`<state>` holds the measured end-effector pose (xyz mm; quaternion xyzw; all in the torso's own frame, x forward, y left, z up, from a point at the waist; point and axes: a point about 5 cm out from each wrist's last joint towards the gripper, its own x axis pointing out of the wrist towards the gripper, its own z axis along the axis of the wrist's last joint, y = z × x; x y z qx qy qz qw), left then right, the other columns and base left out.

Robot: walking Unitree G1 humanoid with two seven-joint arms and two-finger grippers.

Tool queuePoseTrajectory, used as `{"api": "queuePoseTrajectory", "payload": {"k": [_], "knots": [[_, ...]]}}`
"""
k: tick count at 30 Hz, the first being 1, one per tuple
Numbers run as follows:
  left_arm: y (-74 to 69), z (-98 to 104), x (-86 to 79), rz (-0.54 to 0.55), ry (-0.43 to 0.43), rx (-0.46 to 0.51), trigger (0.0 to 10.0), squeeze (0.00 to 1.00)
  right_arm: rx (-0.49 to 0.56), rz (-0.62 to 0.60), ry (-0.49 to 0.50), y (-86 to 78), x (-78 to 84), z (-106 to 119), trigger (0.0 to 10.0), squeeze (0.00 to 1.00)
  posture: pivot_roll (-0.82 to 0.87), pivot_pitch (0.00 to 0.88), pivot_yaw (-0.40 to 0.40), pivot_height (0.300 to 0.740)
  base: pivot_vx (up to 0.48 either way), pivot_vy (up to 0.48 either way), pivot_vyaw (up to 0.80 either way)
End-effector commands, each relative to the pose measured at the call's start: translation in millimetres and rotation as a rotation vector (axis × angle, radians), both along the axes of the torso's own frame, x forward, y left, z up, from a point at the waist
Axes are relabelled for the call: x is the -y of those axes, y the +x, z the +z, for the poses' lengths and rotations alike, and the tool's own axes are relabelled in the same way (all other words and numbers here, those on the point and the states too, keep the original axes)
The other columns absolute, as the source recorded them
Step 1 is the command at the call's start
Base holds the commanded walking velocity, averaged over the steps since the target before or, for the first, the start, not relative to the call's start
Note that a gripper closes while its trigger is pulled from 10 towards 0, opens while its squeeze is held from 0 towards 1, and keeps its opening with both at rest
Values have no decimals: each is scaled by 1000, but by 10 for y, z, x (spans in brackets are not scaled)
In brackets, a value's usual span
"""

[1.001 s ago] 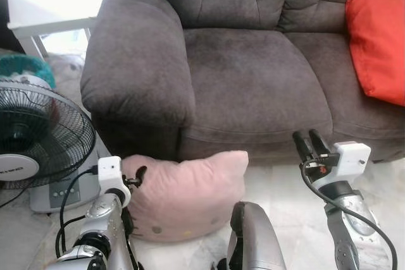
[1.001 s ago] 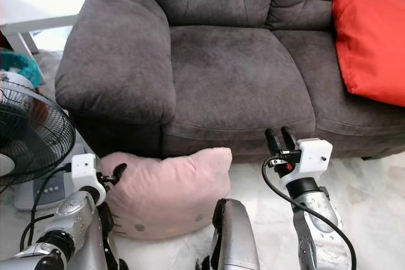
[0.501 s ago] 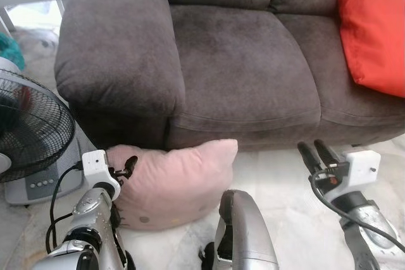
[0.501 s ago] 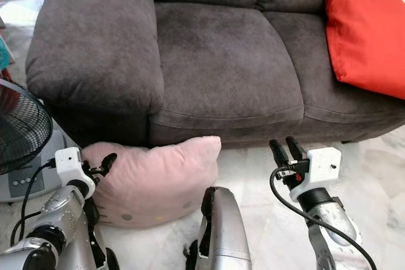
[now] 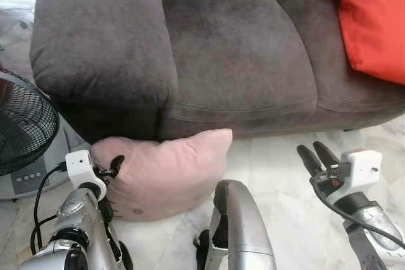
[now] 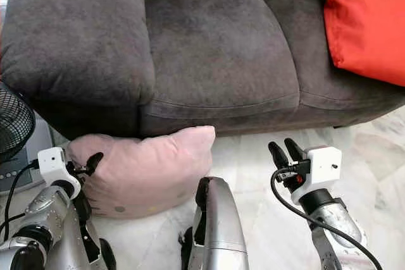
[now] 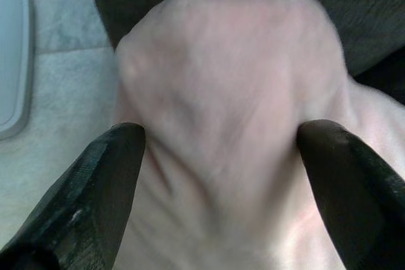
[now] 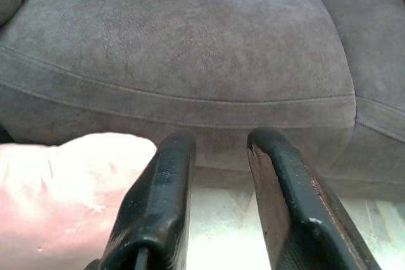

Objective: Move the pillow to the sofa from floor

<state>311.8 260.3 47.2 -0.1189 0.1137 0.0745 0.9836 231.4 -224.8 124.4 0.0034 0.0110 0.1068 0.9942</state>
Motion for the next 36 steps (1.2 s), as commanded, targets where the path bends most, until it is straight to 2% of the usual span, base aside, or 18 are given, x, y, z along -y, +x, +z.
{"api": "queuePoseTrajectory", "payload": {"k": [1,5,12,21,22,23,24,25,26,36], "knots": [[-36,-76,54,-3,-35,-14,10000,0,-10,-23,-11,-59,93,20,10000,0,-189,303,-291,477,0,0,0],[18,-1,65,-15,-62,33,10000,0,-14,-23,-15,-83,108,35,10000,0,-197,304,-299,477,0,0,0],[21,4,-1,22,-64,2,10000,0,-27,-14,-25,-103,113,49,10000,0,-206,314,-308,477,0,0,0],[-20,-65,2,10,-46,-46,10000,0,-45,-8,-33,-153,118,47,10000,0,-220,323,-318,477,0,0,0],[-23,-78,20,7,-50,-52,8353,0,-48,-7,-38,-154,128,53,10000,0,-221,324,-319,477,0,0,0],[-24,-87,35,3,-53,-54,7647,0,-49,-8,-39,-152,136,57,10000,0,-223,325,-320,477,0,0,0],[-24,-87,35,3,-53,-54,7647,0,-49,-8,-39,-152,136,57,10000,0,-223,325,-320,477,0,0,0],[-24,-90,43,2,-55,-54,3333,0,-49,-8,-39,-150,139,58,10000,0,-224,324,-321,477,0,0,0],[-24,-94,52,0,-57,-54,0,0,-49,-7,-40,-150,138,59,10000,0,-226,324,-321,477,0,0,0],[-38,-117,74,2,-69,-53,0,0,-62,-3,-47,-144,140,39,10000,0,-216,324,-326,477,0,0,0]]}}
